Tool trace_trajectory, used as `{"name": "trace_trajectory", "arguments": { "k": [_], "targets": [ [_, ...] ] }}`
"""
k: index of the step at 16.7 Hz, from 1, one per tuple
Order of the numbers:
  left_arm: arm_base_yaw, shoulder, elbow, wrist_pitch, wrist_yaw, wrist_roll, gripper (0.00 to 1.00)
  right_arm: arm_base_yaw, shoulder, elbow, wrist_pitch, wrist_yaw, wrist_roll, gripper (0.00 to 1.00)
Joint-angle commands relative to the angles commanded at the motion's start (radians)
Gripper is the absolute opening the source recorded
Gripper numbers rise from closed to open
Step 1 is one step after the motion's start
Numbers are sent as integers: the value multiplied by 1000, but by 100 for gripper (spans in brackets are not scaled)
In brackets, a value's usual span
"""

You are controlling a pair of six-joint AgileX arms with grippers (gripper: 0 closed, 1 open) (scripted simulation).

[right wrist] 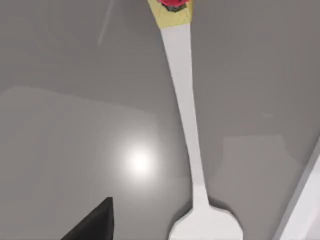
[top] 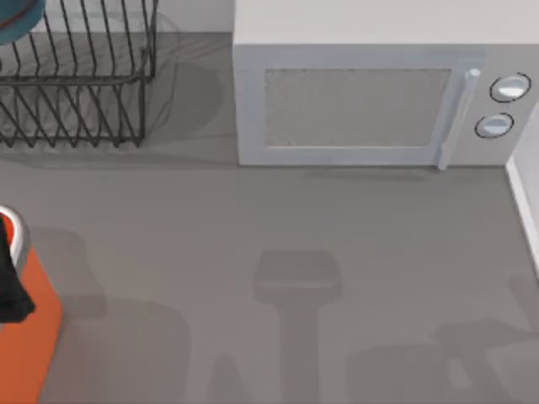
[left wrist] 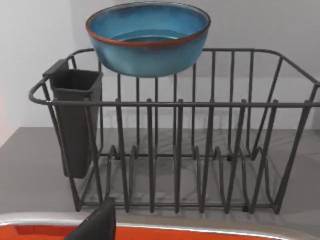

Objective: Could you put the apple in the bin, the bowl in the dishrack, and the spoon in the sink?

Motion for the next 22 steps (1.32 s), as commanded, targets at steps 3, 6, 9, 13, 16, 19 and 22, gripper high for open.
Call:
{"name": "trace_trajectory", "arguments": {
  "k": [3,6,9,13,16,19,22],
  "targets": [
    [0,0,0,0,0,0,100,-10,88,55,-71,0,-138,100],
    [0,0,0,0,0,0,100,-13,116,72,-93,0,-181,100],
    [0,0,0,0,0,0,100,-13,116,72,-93,0,-181,100],
    [0,0,0,0,0,0,100,-9,133,46,-54,0,-178,100],
    [0,0,0,0,0,0,100,-8,191,-20,73,0,-175,100],
    [0,0,0,0,0,0,100,-7,268,-107,243,-1,-172,100],
    [0,0,0,0,0,0,100,-6,327,-173,365,-1,-171,100]
  ]
}}
